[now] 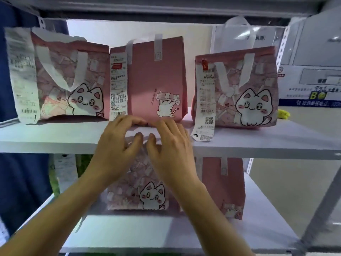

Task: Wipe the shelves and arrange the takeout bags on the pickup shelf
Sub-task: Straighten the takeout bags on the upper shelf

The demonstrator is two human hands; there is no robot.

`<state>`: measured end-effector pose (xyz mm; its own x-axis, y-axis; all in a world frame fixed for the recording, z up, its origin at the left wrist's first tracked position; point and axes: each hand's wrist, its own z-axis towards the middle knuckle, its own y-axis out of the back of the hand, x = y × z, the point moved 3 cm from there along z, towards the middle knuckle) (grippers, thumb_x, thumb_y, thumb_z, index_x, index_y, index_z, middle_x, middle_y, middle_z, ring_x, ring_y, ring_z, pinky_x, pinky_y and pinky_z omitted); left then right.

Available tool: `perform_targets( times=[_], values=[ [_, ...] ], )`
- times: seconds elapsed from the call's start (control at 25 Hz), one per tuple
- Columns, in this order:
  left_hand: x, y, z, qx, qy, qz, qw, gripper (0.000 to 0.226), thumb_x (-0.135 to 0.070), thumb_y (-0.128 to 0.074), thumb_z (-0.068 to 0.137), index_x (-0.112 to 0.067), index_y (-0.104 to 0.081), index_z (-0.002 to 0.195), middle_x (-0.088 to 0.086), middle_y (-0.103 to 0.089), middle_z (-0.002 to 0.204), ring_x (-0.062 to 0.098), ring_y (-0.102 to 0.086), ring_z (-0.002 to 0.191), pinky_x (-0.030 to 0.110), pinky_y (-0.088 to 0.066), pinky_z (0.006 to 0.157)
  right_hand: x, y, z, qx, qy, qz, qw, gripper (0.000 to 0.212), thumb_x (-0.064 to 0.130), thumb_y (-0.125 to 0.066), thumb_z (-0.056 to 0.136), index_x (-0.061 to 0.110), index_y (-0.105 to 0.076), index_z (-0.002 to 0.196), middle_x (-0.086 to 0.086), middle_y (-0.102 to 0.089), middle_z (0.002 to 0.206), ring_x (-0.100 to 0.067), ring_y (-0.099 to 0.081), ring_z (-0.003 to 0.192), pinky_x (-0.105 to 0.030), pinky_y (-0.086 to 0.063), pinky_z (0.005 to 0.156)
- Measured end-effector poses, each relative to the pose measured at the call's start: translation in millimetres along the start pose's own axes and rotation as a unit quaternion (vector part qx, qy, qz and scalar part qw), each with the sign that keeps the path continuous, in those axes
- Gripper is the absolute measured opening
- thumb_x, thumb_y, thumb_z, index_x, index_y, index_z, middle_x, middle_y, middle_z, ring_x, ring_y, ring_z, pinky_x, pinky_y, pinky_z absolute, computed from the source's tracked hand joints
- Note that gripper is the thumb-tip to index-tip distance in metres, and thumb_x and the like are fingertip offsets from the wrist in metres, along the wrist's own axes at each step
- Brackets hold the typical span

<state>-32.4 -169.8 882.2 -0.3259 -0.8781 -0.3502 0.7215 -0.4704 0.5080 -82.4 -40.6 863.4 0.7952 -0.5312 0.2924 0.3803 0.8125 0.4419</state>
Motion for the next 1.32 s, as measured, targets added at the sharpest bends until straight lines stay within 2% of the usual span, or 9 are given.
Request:
perform_targets(
  times=[0.2,0.36,0.48,0.56,0.72,0.88,1.0,1.16,1.32],
  values=[
    [-8.8,0.1,-45.5,-0.053,0.037,0.05,0.997,0.025,-0.017,-0.052,0.093,-0.017,-0.062,0.115,-0.008,-0.057,0.115,0.011,-0.053,0.109,0.019,-0.041,0.091,1.6,-0.2,-51.4,0.049,0.04,0.086,0.994,0.026,0.026,-0.053,0.098,0.02,-0.063,0.122,0.004,-0.065,0.119,-0.012,-0.054,0.11,-0.03,-0.044,0.1],
    [-6.4,2.2,-98.4,-0.06,0.087,0.066,0.992,0.025,-0.015,-0.052,0.091,-0.015,-0.063,0.113,-0.006,-0.058,0.108,0.006,-0.051,0.098,0.005,-0.037,0.086,2.7,-9.6,-101.6,0.07,0.003,0.129,0.989,0.024,0.027,-0.054,0.099,0.019,-0.066,0.118,0.004,-0.068,0.116,-0.009,-0.054,0.107,-0.024,-0.043,0.096],
    [2.2,-4.7,-142.0,-0.041,0.15,0.054,0.986,0.025,-0.019,-0.051,0.092,-0.015,-0.064,0.114,-0.002,-0.063,0.111,0.011,-0.055,0.098,0.011,-0.041,0.084,5.4,-23.9,-138.4,0.138,-0.022,0.146,0.979,0.025,0.022,-0.056,0.097,0.017,-0.066,0.12,0.002,-0.068,0.116,-0.014,-0.057,0.105,-0.027,-0.046,0.094],
    [7.9,-11.4,-168.2,-0.031,0.184,0.05,0.981,0.024,-0.019,-0.05,0.093,-0.017,-0.063,0.113,-0.004,-0.062,0.111,0.009,-0.055,0.099,0.009,-0.04,0.085,6.2,-32.4,-159.0,0.174,-0.034,0.153,0.972,0.027,0.022,-0.056,0.097,0.018,-0.065,0.122,0.002,-0.067,0.118,-0.015,-0.057,0.107,-0.029,-0.046,0.096],
    [16.7,-23.6,-211.8,-0.001,0.235,0.06,0.97,0.02,-0.012,-0.054,0.095,-0.022,-0.061,0.111,-0.009,-0.059,0.109,0.005,-0.052,0.101,0.01,-0.041,0.086,0.4,-45.7,-194.2,0.215,-0.081,0.164,0.959,0.031,0.026,-0.052,0.095,0.02,-0.065,0.122,0.004,-0.067,0.12,-0.016,-0.058,0.111,-0.025,-0.04,0.098],
    [26.3,-27.7,-247.4,0.03,0.283,0.042,0.958,0.023,-0.019,-0.049,0.094,-0.022,-0.064,0.111,-0.01,-0.06,0.111,0.008,-0.055,0.107,0.015,-0.043,0.088,-4.5,-61.7,-226.3,0.255,-0.119,0.179,0.943,0.027,0.02,-0.057,0.097,0.021,-0.066,0.123,0.005,-0.067,0.121,-0.014,-0.056,0.111,-0.024,-0.038,0.094],
    [33.8,-26.8,-268.2,0.046,0.3,0.041,0.952,0.021,-0.011,-0.053,0.097,-0.022,-0.064,0.11,-0.012,-0.061,0.11,0.006,-0.055,0.105,0.014,-0.044,0.087,-1.7,-70.7,-243.1,0.272,-0.146,0.191,0.932,0.026,0.018,-0.059,0.098,0.022,-0.064,0.124,0.006,-0.065,0.122,-0.012,-0.054,0.111,-0.031,-0.046,0.097],
    [52.6,-24.1,-296.6,0.075,0.318,0.011,0.945,0.023,-0.01,-0.055,0.095,-0.024,-0.063,0.111,-0.013,-0.062,0.111,0.008,-0.056,0.108,0.022,-0.048,0.089,6.6,-83.3,-264.2,0.28,-0.185,0.18,0.925,0.025,0.014,-0.06,0.097,0.02,-0.065,0.121,0.007,-0.064,0.116,-0.014,-0.056,0.107,-0.039,-0.05,0.095],
    [74.4,-23.0,-329.7,0.123,0.33,-0.025,0.936,0.023,-0.015,-0.053,0.096,-0.027,-0.062,0.114,-0.016,-0.06,0.114,0.006,-0.054,0.111,0.033,-0.048,0.094,7.1,-87.3,-303.2,0.283,-0.256,0.151,0.912,0.025,0.016,-0.06,0.097,0.025,-0.066,0.12,0.013,-0.062,0.117,-0.01,-0.057,0.111,-0.036,-0.05,0.099]
  ],
)
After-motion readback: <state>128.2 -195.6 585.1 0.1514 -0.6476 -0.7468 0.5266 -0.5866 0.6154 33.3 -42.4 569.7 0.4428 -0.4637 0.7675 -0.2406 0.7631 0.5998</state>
